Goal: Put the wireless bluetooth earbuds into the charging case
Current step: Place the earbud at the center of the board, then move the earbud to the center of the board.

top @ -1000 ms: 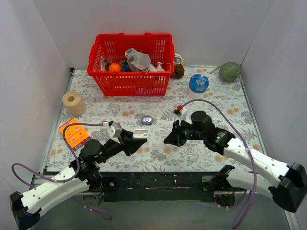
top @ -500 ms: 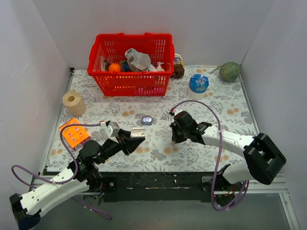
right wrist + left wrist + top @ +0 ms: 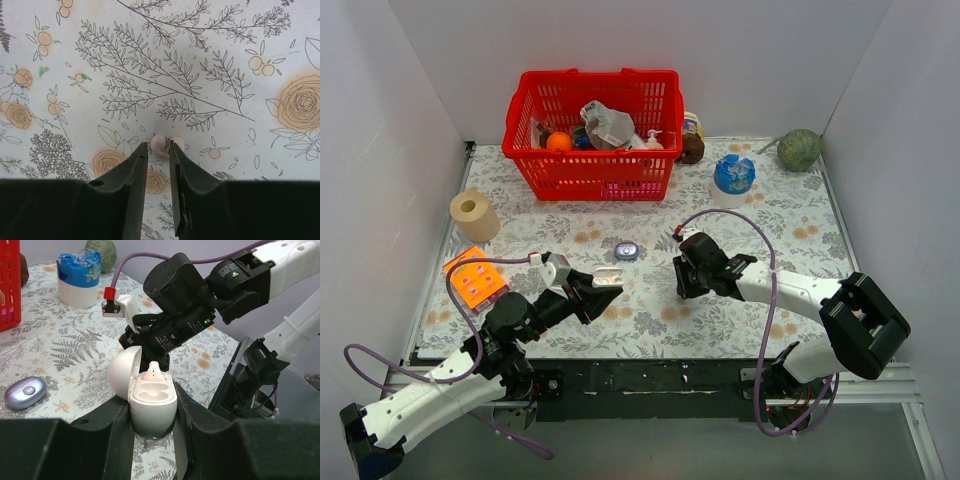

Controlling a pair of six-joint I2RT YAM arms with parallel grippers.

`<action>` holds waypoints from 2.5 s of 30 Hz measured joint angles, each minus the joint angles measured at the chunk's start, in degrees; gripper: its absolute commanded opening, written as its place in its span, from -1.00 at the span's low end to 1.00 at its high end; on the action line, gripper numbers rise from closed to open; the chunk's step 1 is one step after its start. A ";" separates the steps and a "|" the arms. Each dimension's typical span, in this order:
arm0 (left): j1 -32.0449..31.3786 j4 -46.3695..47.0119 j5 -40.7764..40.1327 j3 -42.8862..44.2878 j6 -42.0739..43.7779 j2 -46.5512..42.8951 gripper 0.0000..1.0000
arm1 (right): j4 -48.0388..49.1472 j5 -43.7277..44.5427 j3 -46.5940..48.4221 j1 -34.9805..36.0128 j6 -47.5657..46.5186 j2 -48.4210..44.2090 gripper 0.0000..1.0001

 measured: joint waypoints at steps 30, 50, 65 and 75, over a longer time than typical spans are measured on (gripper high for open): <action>0.00 0.02 0.07 0.00 -1.77 1.03 -1.00 | -8.81 3.30 -2.58 3.34 -7.98 -5.75 -0.97; 0.00 -1.29 0.00 0.00 -1.86 -0.35 -1.00 | -5.77 0.13 2.29 3.32 -7.67 4.11 -0.97; 0.00 -1.29 0.02 0.00 -1.92 0.85 -1.00 | -3.39 -4.22 5.35 3.80 -9.68 4.28 -0.51; 0.00 -1.25 0.02 0.00 -1.92 1.18 -1.00 | -4.55 -5.11 8.17 3.82 -16.74 -0.87 -0.18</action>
